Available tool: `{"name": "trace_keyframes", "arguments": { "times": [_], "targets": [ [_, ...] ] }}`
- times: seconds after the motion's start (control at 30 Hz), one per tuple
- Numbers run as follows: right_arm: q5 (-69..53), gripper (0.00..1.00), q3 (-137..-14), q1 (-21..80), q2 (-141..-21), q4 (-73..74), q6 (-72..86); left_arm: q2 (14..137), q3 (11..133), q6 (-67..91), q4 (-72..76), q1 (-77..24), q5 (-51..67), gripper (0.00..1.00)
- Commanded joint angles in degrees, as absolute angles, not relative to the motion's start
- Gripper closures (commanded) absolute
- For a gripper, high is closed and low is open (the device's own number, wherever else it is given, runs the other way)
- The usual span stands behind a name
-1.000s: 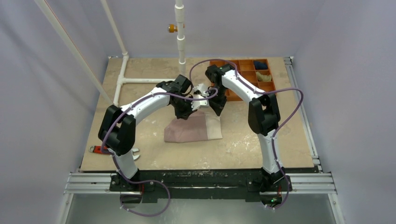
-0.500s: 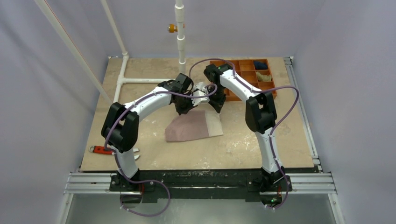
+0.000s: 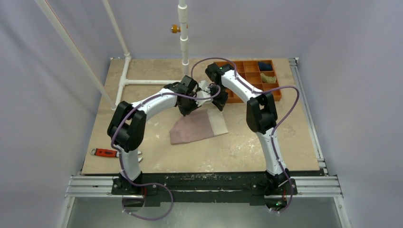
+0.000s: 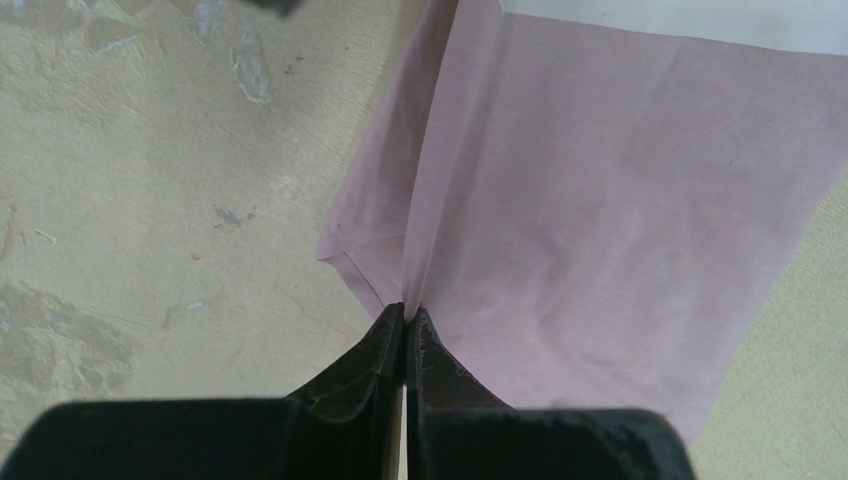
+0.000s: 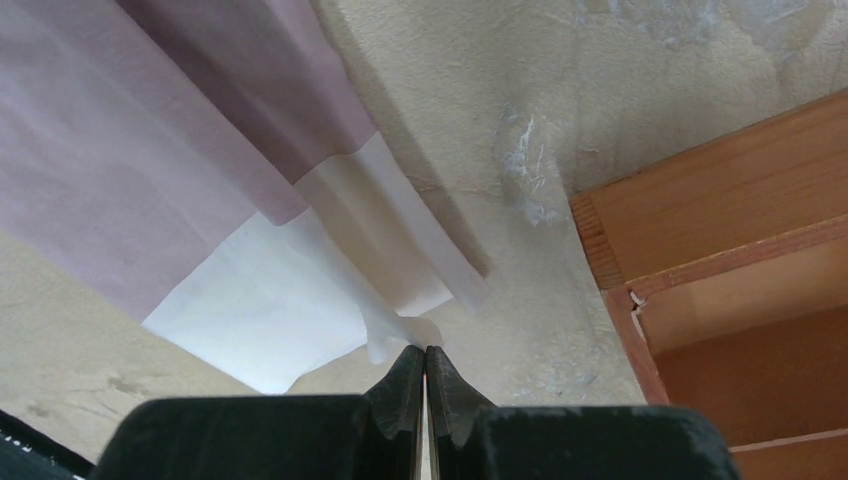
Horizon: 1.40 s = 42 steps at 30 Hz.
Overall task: Roll the underwear
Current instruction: Fold the underwear at the center of the board.
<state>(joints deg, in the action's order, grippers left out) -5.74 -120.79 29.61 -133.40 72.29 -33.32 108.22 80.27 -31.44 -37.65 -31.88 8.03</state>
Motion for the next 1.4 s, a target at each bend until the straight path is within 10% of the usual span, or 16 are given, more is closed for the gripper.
{"name": "trace_keyframes", "arguments": {
  "times": [0.0,0.97,1.37],
  "targets": [
    [-2.03,1.0,-123.45,29.07,-133.31,71.51,-31.55,108.74,82.18,-28.17,-36.23,-31.0,4.52,1.0],
    [2.61,0.84,-120.44,29.09,-131.51,56.03,-24.56,111.86,83.77,-21.66,-36.67,-30.99,-1.26,1.0],
    [-4.51,0.8,-106.8,28.95,-120.85,50.15,-22.02,108.84,82.08,-19.61,-33.53,-30.77,-2.57,0.46]
  ]
}}
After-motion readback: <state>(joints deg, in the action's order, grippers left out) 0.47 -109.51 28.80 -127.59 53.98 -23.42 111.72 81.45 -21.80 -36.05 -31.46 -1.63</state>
